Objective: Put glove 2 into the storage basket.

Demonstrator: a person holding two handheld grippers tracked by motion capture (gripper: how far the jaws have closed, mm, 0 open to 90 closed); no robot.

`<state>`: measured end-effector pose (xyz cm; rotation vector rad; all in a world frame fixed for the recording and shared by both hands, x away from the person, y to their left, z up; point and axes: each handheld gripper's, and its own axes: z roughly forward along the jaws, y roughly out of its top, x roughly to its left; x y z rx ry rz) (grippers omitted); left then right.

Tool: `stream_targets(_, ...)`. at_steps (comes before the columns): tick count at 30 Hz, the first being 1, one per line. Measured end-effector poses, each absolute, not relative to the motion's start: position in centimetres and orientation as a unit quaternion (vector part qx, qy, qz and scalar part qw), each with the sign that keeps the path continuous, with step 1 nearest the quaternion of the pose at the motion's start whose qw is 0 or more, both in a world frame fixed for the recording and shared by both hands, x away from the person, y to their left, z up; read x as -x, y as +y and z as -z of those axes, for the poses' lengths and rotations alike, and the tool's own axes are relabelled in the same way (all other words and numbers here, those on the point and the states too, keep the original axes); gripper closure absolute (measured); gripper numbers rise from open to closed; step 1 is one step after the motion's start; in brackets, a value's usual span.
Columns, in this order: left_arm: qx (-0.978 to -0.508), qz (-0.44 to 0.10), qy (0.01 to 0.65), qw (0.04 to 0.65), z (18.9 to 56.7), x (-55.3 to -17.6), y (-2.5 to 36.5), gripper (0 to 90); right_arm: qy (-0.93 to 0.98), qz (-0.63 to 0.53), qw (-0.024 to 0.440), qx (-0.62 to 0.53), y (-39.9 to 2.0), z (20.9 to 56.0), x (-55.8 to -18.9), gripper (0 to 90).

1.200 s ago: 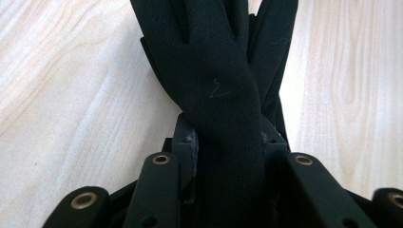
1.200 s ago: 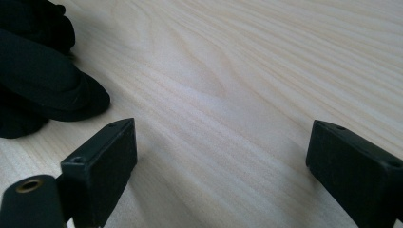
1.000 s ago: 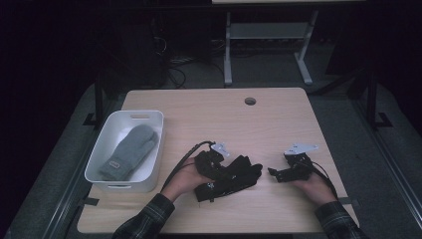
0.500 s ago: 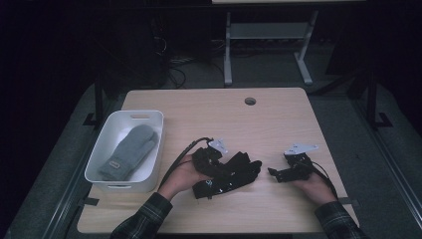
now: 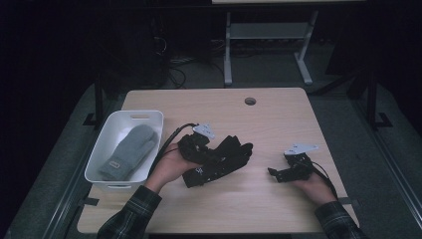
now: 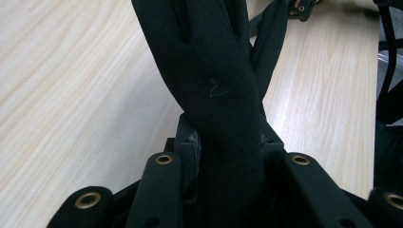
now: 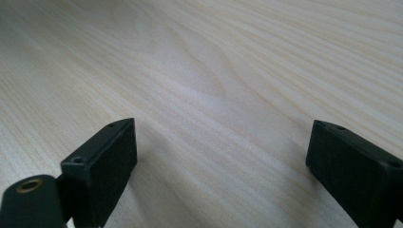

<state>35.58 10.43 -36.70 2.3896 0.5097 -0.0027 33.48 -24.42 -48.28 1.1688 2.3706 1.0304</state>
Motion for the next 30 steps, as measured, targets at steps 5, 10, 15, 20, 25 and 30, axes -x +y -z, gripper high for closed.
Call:
stream_targets(5,-0.915,-0.007,0.207,0.346,35.6,-35.8,11.5,69.5,0.826,-0.359,0.152,-0.407,-24.4,48.3,-33.5,9.6)
stream_targets(10,-0.912,-0.016,0.214,0.351,34.1,-36.1,13.1,69.4,0.826,-0.359,0.152,-0.407,-24.4,48.3,-33.5,9.6)
stream_targets(15,-0.905,-0.032,0.227,0.358,32.7,-36.4,14.6,69.4,0.826,-0.359,0.152,-0.407,-24.4,48.3,-33.5,9.6)
stream_targets(20,-0.9,-0.048,0.242,0.36,31.3,-36.6,16.6,69.4,0.825,-0.359,0.152,-0.408,-24.4,48.3,-33.5,9.6)
stream_targets(25,-0.895,-0.06,0.258,0.359,30.5,-36.8,18.5,69.4,0.826,-0.36,0.153,-0.406,-24.4,48.3,-33.5,9.6)
stream_targets(30,-0.89,-0.071,0.278,0.355,30.0,-36.9,20.5,69.4,0.826,-0.359,0.152,-0.408,-24.4,48.3,-33.5,9.6)
